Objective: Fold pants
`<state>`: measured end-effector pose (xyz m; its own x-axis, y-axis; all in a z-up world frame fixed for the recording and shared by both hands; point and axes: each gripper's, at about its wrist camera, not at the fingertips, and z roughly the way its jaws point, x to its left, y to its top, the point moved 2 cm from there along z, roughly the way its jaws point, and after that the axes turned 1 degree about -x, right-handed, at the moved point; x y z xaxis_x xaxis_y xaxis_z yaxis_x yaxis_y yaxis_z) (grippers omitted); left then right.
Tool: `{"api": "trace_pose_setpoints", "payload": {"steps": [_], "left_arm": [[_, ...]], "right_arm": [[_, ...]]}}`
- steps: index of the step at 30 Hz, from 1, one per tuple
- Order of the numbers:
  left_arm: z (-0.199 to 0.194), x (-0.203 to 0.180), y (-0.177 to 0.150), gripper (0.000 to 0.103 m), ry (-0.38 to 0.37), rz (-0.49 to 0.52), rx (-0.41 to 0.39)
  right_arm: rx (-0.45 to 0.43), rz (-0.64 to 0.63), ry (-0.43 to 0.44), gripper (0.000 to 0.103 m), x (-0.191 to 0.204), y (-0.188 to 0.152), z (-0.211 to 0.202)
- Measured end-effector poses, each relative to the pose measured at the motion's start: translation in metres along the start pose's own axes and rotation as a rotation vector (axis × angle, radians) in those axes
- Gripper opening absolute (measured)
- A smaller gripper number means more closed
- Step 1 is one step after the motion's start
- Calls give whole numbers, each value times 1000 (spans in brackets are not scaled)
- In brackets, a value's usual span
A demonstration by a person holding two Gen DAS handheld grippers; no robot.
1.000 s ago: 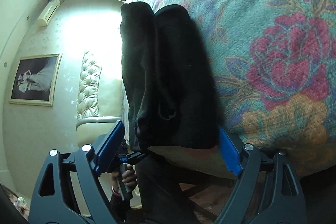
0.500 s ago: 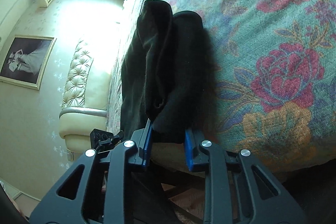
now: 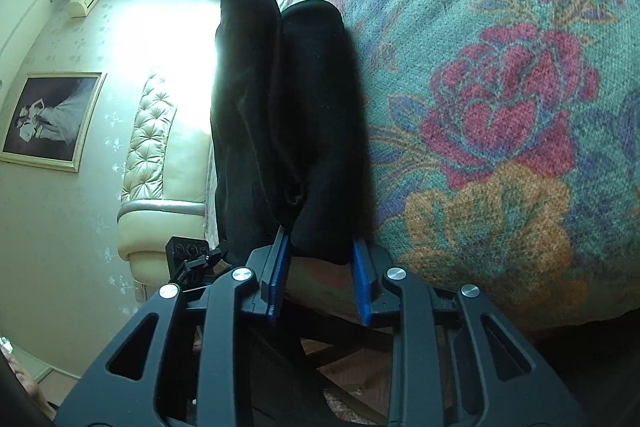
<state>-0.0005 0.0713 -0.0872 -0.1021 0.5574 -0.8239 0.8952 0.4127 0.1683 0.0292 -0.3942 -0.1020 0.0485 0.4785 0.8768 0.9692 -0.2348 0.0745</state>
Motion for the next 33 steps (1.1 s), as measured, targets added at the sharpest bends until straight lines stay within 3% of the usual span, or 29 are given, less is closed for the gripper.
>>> {"api": "trace_pose_setpoints", "payload": {"steps": [4, 5, 6, 7, 9, 11, 14, 17, 20, 27, 28, 32, 33], "left_arm": [[-21, -17, -3, 59, 49, 124, -39], [-29, -21, -4, 64, 62, 168, -63], [-39, -26, -3, 79, 83, 219, -95], [-45, -28, 0, 84, 99, 261, -125], [-50, -28, 10, 86, 114, 316, -147], [-45, -23, 26, 86, 104, 309, -146], [-24, -8, 54, 86, 74, 224, -126], [-6, 3, 77, 86, 35, 162, -122], [7, -5, 98, 86, 1, 193, -106], [41, -13, 137, 86, 15, 200, -83], [45, -14, 141, 86, 16, 197, -83], [53, -18, 150, 88, 8, 202, -84], [54, -18, 150, 88, 11, 201, -85]], "right_arm": [[-49, -79, -87, 85, 8, 4, -32], [-71, -108, -113, 90, 12, 7, -39], [-84, -137, -133, 90, 16, 11, -43], [-91, -153, -138, 91, 19, 16, -44], [-101, -146, -133, 92, 20, 29, -38], [-93, -130, -104, 92, 18, 47, -22], [-86, -110, -107, 92, 15, 72, 3], [-84, -109, -56, 92, 23, 93, 19], [-93, -78, -13, 92, 23, 111, 31], [-104, -76, 19, 92, 23, 131, 44], [-104, -80, 18, 89, 26, 131, 45], [-94, -87, -47, 55, 20, 129, 47], [-96, -79, -41, 52, 17, 129, 46]]}}
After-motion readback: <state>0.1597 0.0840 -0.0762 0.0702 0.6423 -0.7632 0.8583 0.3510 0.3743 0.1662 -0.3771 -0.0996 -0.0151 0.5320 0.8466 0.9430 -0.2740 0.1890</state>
